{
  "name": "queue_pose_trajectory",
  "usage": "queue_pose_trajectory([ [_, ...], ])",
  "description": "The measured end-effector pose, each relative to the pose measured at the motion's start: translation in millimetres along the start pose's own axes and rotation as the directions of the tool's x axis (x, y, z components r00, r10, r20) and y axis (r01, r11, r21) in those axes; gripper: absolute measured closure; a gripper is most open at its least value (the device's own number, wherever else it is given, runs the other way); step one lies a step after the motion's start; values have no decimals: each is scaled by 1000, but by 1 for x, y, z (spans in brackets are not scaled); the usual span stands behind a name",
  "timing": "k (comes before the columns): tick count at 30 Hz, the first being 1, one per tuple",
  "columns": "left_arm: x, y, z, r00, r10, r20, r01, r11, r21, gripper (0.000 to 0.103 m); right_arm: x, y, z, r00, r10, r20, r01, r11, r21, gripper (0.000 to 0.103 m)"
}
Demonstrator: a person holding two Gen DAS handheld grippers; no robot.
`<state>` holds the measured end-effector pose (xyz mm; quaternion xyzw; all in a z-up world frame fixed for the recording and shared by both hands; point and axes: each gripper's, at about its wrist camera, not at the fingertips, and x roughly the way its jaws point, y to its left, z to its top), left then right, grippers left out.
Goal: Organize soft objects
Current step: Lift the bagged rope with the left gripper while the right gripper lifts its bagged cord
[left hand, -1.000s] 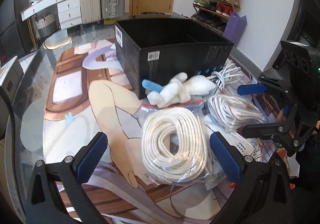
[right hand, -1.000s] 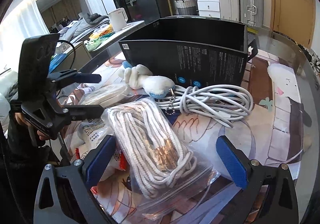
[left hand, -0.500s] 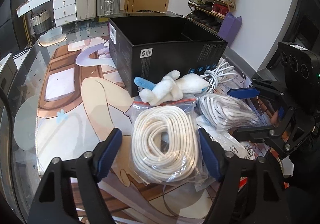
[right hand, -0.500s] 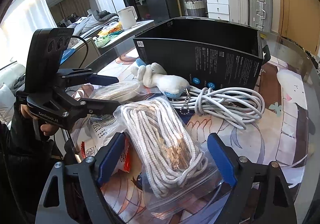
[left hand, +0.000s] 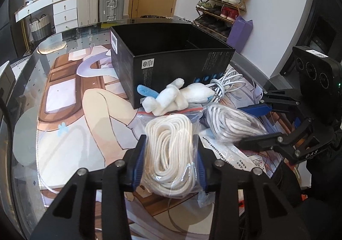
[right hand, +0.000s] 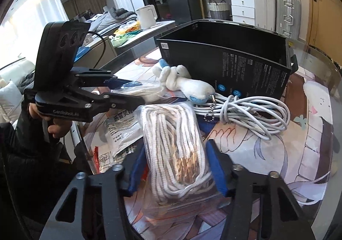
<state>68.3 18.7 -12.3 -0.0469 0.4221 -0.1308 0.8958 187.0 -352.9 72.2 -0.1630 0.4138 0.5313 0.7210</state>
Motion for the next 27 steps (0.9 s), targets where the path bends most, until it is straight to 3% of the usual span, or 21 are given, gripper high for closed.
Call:
queue_pose_trajectory([
  [3, -4, 0, -2, 1000, -6, 4, 6, 1000, 6, 65, -5, 4, -1, 1000, -3, 12, 3, 1000, -25, 58],
  [27, -47, -13, 1, 994, -10, 105, 5, 999, 47, 65, -62, -3, 7, 982, -44, 183, 46, 999, -10, 58],
])
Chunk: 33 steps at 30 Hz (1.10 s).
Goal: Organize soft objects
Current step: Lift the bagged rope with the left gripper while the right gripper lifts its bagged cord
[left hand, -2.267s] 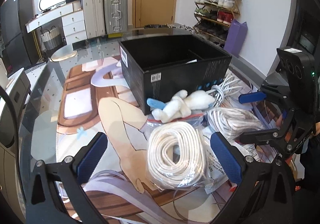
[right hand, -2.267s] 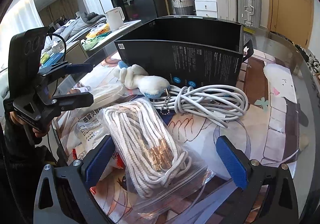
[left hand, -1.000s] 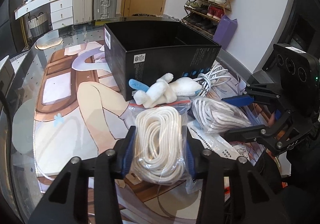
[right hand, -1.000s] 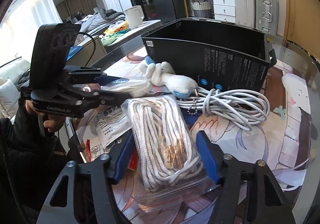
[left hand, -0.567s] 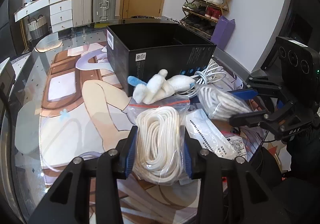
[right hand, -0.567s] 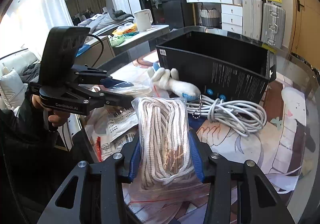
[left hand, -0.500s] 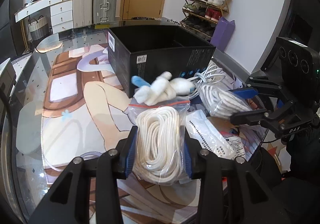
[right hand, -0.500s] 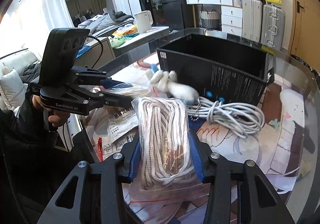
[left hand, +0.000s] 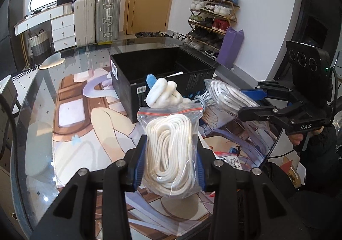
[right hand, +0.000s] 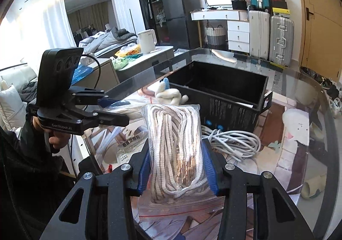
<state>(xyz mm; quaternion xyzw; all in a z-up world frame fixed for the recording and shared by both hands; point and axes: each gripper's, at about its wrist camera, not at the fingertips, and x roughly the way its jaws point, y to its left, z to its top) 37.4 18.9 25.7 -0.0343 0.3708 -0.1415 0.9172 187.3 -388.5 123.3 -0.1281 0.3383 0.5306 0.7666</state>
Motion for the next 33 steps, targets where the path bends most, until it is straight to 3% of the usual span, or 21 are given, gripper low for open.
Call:
queue_pose_trajectory([
  [17, -22, 2, 13, 993, 63, 100, -61, 998, -23, 65, -18, -3, 11, 995, -79, 67, 77, 996, 43, 58],
  [33, -15, 5, 44, 973, 152, 174, -143, 988, -66, 65, -28, -17, 34, 980, -177, 93, 163, 976, 141, 58],
])
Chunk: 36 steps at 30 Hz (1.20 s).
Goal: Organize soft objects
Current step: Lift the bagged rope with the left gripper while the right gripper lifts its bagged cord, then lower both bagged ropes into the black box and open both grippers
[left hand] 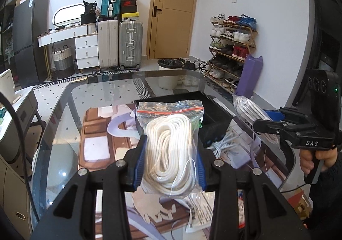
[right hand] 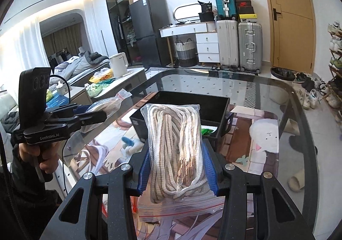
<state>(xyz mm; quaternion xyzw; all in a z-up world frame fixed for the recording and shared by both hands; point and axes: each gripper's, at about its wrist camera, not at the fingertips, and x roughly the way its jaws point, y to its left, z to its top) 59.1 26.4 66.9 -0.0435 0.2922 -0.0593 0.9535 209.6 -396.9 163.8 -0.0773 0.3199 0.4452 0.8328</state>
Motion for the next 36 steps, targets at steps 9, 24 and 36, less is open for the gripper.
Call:
queue_pose_trajectory([
  [9, 16, 0, 16, 999, 34, 18, -34, 999, -3, 64, 10, 1, 19, 999, -37, -20, 37, 999, -1, 58],
  [24, 50, 0, 31, 997, 73, -12, -73, 997, 11, 64, 41, 2, 41, 993, -69, -92, 65, 997, -40, 58],
  [36, 89, -6, 38, 993, 91, -73, -89, 995, 38, 64, 82, -4, 59, 978, -130, -165, 116, 989, -93, 58],
])
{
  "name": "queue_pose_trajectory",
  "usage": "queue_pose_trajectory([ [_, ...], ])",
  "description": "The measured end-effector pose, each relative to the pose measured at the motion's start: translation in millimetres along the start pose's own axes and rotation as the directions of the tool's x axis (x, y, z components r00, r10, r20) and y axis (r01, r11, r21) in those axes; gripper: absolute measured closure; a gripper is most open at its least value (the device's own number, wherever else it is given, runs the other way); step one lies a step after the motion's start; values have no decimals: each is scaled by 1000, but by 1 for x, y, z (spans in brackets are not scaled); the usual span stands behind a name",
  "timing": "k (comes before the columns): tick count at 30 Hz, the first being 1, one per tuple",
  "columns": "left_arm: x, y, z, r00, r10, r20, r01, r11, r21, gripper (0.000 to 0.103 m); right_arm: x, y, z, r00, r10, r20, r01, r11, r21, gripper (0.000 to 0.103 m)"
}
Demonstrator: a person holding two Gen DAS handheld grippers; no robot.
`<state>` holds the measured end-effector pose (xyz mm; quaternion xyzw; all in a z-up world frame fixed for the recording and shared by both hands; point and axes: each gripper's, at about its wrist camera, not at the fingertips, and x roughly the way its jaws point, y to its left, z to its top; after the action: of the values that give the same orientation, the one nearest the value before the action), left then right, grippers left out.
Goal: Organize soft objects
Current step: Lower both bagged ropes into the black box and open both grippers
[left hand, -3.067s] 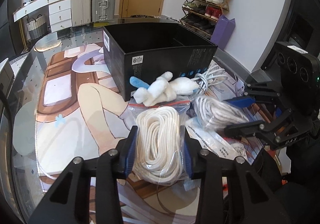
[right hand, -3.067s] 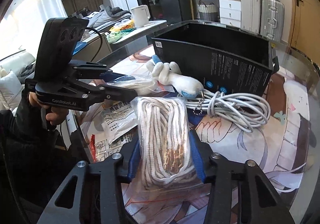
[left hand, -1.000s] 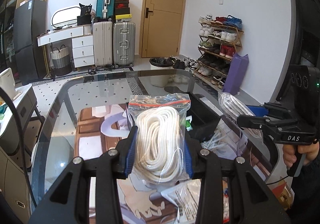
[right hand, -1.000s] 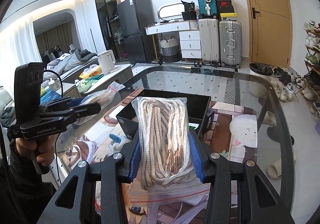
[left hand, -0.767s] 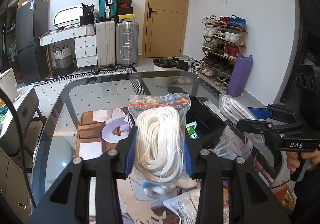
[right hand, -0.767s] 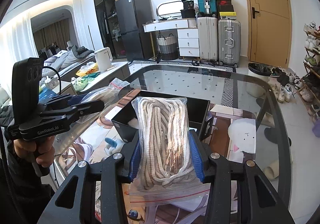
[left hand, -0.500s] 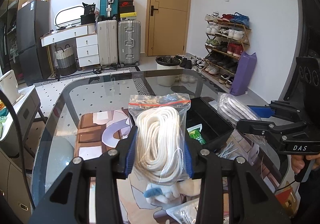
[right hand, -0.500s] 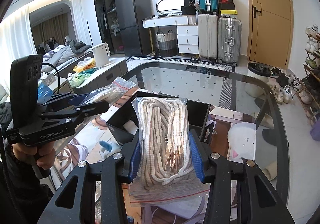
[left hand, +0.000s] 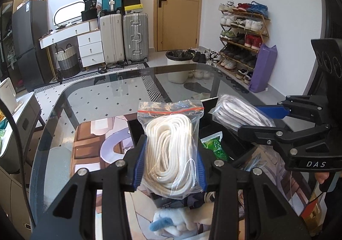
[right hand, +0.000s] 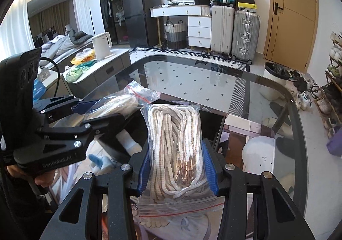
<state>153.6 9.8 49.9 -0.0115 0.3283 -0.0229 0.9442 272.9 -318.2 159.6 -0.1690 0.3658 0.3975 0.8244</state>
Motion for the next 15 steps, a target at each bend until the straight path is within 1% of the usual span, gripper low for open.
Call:
queue_pose_trajectory([
  [2, 4, -1, -1, 1000, 14, -2, -14, 1000, 4, 64, 7, 3, 2, 1000, -26, -16, 25, 999, -30, 58],
  [4, 9, -2, 1, 1000, 25, -9, -25, 1000, 10, 64, 14, 6, 3, 999, -35, -33, 33, 998, -61, 58],
  [7, 16, -2, 1, 1000, 25, -19, -25, 1000, 9, 64, 22, 11, 4, 997, -59, -50, 53, 992, -110, 58],
  [15, 28, -3, 1, 999, 12, -43, -11, 1000, 18, 64, 38, 14, 13, 994, -62, -89, 45, 982, -186, 58],
])
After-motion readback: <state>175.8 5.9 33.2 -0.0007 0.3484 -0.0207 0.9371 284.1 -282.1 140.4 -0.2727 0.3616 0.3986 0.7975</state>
